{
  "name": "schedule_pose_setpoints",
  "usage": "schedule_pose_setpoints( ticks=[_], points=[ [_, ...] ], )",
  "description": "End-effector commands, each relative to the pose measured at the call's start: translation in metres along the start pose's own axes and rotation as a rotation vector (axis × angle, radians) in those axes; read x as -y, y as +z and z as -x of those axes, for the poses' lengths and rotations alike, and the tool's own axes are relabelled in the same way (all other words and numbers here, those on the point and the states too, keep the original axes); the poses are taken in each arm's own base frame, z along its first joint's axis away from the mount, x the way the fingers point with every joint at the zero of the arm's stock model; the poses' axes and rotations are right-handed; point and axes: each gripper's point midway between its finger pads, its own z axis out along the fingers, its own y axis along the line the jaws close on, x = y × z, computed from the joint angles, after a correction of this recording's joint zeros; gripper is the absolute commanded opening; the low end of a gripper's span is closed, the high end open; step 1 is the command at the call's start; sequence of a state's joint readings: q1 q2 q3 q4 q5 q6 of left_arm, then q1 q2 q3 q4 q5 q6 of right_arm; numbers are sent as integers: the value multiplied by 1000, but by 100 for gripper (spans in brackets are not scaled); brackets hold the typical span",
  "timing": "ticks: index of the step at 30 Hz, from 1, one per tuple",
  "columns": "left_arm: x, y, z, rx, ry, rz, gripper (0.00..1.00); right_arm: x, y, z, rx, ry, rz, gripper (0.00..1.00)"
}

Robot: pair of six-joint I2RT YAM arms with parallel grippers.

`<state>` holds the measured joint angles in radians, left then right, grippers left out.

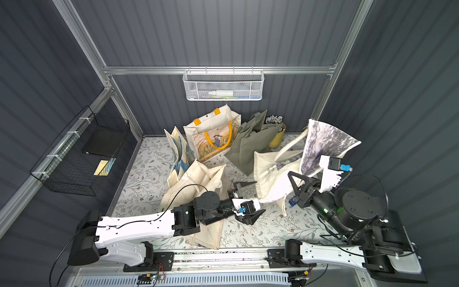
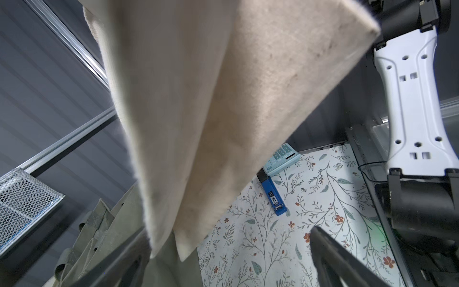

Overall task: Put away the canvas bag
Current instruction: Press the canvas bag at the center of the board.

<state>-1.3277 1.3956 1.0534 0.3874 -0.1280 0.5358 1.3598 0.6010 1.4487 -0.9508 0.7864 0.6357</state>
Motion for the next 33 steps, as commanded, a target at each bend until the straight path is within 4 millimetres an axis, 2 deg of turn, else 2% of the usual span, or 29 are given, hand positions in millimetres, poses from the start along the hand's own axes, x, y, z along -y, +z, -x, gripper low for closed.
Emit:
schedule_pose_setpoints(
  ticks=[1, 8, 15, 20, 26, 30, 31, 33],
  points=[
    [-13, -2, 14, 72, 11, 78, 99, -8, 0, 12, 49, 24, 29, 0],
    [-11, 14, 7, 67, 54, 108, 100, -12, 1, 26, 112, 129, 27, 0],
    [-15, 24, 3, 57, 169, 235, 99, -8, 1, 35, 162, 297, 12, 0],
    [-33, 26, 7, 92, 153, 379, 100, -11, -1, 38, 183, 364, 54, 0],
    [-52, 29, 12, 107, 135, 514, 99, -15, 5, 29, 142, 327, 39, 0],
    [-57, 24, 13, 117, 118, 542, 99, -18, 4, 25, 115, 326, 68, 0],
    [-58, 23, 13, 120, 117, 549, 98, -18, 3, 24, 113, 326, 74, 0],
    [-58, 22, 15, 128, 123, 543, 86, -21, 3, 24, 109, 322, 90, 0]
  ],
)
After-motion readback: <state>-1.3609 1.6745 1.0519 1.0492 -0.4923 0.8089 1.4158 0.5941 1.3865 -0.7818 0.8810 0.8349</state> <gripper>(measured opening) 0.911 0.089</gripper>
